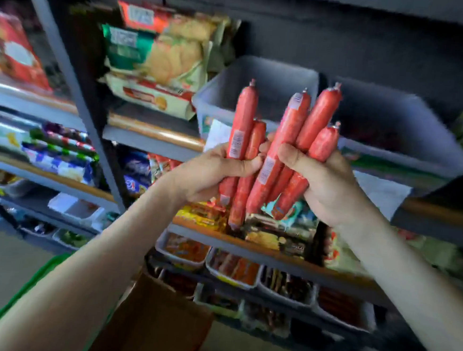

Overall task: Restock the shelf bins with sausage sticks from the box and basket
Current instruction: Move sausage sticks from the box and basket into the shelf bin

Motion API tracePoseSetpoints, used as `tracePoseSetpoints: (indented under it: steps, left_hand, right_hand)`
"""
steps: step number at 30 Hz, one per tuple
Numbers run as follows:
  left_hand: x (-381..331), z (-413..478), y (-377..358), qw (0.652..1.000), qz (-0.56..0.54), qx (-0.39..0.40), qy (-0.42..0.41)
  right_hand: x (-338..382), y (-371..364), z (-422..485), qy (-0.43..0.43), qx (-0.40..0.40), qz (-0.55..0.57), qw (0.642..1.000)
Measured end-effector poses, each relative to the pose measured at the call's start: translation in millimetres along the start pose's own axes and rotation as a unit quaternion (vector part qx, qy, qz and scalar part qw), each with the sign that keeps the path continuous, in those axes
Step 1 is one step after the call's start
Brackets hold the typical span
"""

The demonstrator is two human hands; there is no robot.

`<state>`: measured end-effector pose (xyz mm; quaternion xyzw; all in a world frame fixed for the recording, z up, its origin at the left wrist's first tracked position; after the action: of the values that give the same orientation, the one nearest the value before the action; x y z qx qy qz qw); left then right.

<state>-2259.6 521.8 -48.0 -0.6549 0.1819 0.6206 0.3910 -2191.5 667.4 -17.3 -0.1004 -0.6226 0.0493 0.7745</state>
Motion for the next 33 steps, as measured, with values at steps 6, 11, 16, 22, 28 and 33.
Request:
tracePoseSetpoints:
  steps: [6, 11, 16, 22, 28, 33]
  left_hand:
    - [-57, 62, -76, 0.958, 0.255, 0.043, -0.127]
    - [-68, 104, -99, 0.912, 0.365, -0.031, -0.187]
    - [-66, 124, -110, 0.884, 0.435, -0.031, -0.172]
    - [-64, 138, -124, 0.821, 0.526, -0.069, -0.213]
    - [-50, 154, -141, 0.582, 0.746, -0.093, -0.311]
    - [-40, 170, -139, 0.511, 0.799, -0.107, -0.298]
  right_hand:
    - [79, 79, -19, 0.223, -0.106, -0.214, 0.945]
    - [82, 156, 5, 0.314, -0.139, -0.499, 0.795]
    - [62, 198, 26, 0.213, -0.086, -0.652, 0.723]
    - [68, 200, 48, 0.11, -0.006, -0.717, 0.689]
    - [86, 206, 49, 0.031, 0.027, -0.744, 0.667]
    - [99, 241, 32, -0.054, 0.03, -0.743, 0.667]
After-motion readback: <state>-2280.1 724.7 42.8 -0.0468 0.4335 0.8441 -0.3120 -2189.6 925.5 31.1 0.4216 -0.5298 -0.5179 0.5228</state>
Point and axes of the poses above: each hand's wrist, its own z-axis towards the middle knuckle, its own y-axis out of the back of the hand, x = y × z, the point moved 1 cm from there along z, towards the middle knuckle, and after that the axes turned 1 degree about -x, right-handed, at the moved point
